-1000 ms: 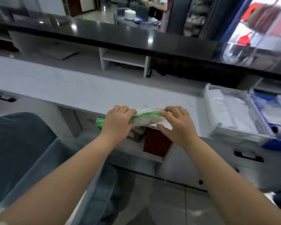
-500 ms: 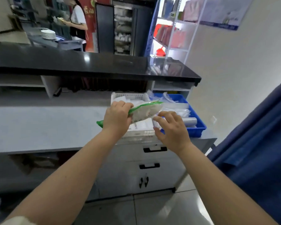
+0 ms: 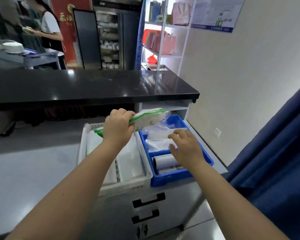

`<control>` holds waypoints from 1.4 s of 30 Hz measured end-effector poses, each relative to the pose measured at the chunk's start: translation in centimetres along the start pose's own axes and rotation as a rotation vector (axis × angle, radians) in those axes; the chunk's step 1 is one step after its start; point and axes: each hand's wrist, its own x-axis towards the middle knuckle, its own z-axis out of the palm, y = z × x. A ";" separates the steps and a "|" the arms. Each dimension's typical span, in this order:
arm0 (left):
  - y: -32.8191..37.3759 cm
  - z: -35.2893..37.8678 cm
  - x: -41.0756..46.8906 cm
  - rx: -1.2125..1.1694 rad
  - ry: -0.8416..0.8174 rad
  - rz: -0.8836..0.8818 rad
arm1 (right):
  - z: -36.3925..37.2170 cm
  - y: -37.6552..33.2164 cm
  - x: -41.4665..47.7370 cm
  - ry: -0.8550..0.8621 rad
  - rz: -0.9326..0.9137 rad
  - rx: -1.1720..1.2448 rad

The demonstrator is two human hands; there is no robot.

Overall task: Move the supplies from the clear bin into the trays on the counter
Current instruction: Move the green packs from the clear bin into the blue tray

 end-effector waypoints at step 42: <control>0.0 20.1 15.1 0.005 -0.062 -0.125 | 23.3 16.2 16.9 -1.049 -0.322 0.163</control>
